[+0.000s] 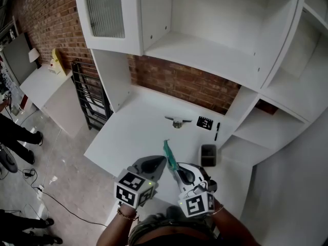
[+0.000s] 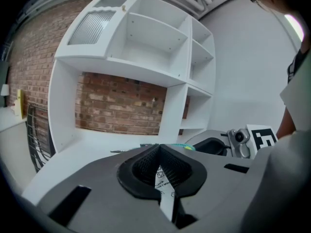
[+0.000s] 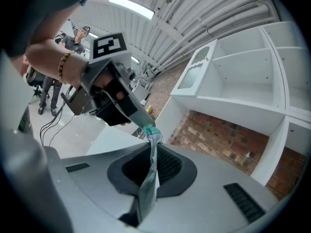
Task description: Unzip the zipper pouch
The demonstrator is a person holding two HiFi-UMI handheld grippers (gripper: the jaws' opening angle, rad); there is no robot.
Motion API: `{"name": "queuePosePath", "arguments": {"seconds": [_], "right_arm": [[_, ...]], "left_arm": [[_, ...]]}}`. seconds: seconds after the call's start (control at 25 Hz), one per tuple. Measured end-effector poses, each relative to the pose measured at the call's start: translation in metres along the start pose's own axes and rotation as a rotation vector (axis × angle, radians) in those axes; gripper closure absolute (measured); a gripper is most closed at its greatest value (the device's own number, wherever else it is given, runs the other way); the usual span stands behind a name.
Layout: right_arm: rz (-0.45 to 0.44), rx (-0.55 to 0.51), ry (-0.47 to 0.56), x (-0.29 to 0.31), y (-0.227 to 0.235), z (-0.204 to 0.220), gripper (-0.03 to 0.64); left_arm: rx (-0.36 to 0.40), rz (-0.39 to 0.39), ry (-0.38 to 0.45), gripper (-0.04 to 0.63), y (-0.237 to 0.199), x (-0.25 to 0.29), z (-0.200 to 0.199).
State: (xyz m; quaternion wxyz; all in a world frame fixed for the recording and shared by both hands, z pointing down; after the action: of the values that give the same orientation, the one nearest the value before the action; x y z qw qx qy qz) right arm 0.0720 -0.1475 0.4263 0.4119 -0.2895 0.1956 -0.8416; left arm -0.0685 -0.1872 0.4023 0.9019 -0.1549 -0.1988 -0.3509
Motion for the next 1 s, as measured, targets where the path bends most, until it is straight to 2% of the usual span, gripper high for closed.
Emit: {"name": "queuePosePath", "arguments": {"seconds": [0.16,0.32,1.0], "right_arm": [[-0.005,0.008,0.003,0.000,-0.001,0.000,0.611],[-0.010,0.021,0.010,-0.001,-0.001,-0.001,0.611],[-0.073,0.121,0.022,-0.008,0.004,0.004,0.611]], "left_arm": [[0.015,0.004,-0.011,0.592,-0.002,0.000,0.000],[-0.022,-0.001,0.005,0.592,-0.006,0.000,0.002],[-0.041,-0.059,-0.011,0.592,-0.026,0.000,0.010]]}}
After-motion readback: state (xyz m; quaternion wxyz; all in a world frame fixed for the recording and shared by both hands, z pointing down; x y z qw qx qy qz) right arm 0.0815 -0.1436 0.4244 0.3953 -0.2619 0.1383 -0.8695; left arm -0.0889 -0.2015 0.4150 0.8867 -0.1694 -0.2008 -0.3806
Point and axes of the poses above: the fingertips, and each gripper's own axes: x forward along the fingers, y to its right, z out of its underside, the point moved 9 cm from there along -x, backward along the fingers, and after that the axes turned 9 degrees about -y, right-handed, at the moved point
